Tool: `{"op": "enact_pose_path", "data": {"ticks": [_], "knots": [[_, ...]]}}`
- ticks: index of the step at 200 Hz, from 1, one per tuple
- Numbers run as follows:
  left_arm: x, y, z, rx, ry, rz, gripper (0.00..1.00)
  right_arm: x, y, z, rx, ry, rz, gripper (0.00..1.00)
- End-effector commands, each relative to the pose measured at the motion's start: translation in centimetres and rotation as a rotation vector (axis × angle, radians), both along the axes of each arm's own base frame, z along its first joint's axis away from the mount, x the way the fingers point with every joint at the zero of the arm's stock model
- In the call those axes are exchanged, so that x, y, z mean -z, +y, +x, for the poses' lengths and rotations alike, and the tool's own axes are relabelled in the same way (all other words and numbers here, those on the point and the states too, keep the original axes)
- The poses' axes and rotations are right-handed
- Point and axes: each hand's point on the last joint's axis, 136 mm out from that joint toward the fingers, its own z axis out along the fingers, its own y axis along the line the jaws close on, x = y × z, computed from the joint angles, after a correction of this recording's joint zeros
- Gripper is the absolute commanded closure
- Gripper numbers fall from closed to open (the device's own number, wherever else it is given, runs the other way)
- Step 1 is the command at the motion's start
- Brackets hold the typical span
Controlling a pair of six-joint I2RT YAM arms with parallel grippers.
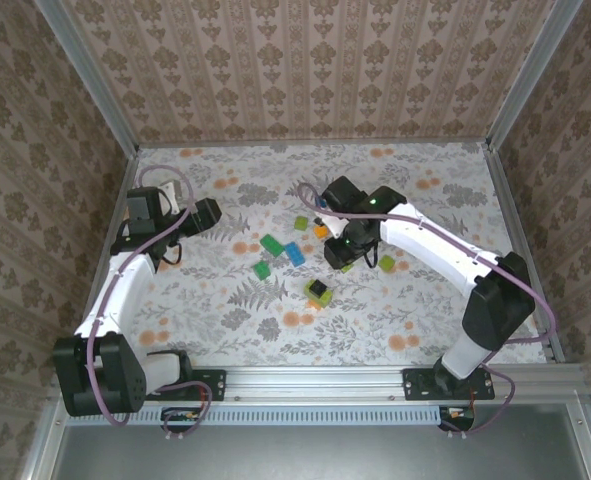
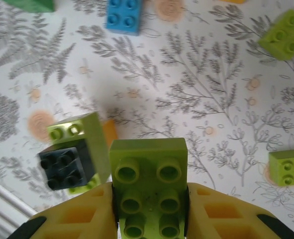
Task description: Assemble a carrot with lego
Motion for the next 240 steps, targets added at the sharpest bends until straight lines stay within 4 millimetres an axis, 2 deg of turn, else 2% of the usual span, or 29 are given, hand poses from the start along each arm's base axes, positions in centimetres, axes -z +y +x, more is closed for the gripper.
{"op": "enact_pose_path", "data": {"ticks": [1, 24, 65, 132, 240], "knots": [[-1.2, 0.0, 0.3, 0.01, -0.03, 0.026, 0.0, -1.4, 0.5, -2.5, -0.041, 0.044, -0.006, 0.67], [-1.2, 0.0, 0.3, 0.009, -0.028, 0.025, 0.0, -1.4, 1.8, -3.9, -0.11, 0.053, -0.021, 0.67], [-1.1, 0.0, 0.2, 0.01, -0.027, 0.028, 0.0, -1.1, 3.0, -4.7, -0.165, 0.066, -0.039, 0.68], [-1.2, 0.1, 0.2, 0.008, -0.028, 0.036, 0.0, 1.5, 4.3, -4.6, -0.207, 0.102, -0.091, 0.68], [-1.1, 0.1, 0.2, 0.009, -0.026, 0.04, 0.0, 3.3, 5.4, -4.2, -0.239, 0.133, -0.103, 0.68]]}}
